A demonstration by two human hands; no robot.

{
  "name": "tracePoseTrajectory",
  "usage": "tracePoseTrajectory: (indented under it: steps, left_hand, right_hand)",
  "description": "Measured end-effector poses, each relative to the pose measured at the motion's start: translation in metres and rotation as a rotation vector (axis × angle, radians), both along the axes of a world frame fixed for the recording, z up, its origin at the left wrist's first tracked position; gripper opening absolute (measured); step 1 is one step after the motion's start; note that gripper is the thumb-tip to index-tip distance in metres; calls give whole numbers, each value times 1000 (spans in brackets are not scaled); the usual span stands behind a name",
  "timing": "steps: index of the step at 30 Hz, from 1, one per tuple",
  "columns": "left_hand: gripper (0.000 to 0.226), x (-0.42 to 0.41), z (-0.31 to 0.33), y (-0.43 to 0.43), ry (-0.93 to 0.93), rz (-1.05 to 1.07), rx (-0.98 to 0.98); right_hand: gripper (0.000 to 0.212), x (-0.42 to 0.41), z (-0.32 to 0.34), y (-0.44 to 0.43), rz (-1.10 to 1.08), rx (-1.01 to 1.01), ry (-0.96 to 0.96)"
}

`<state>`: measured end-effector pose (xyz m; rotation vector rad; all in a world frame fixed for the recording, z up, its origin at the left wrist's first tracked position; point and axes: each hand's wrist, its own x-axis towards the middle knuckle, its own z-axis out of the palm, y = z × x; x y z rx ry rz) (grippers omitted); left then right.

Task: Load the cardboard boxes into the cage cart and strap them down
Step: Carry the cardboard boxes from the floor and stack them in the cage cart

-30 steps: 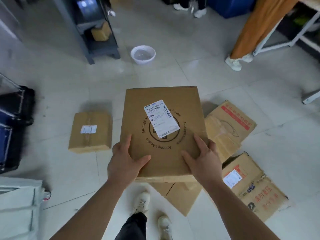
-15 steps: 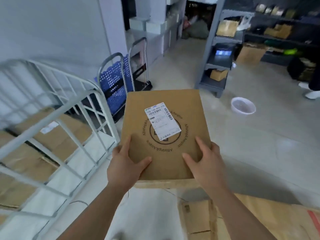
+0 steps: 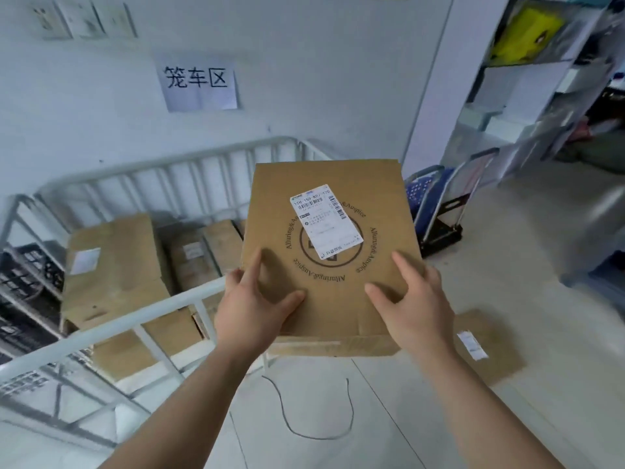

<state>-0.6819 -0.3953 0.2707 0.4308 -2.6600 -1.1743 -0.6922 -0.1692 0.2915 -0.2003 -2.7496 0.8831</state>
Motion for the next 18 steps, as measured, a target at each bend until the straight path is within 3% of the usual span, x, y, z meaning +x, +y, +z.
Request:
tracePoseTrajectory:
  steps: [9,18]
  left_hand:
    - [86,-39,41,-155,58,191,-78]
    - [89,-99,40,-235,25,364,-102]
  right_hand:
    - [69,-80,32,-158,184,-61,36]
    - [69,-178,33,-251,350,-67,3]
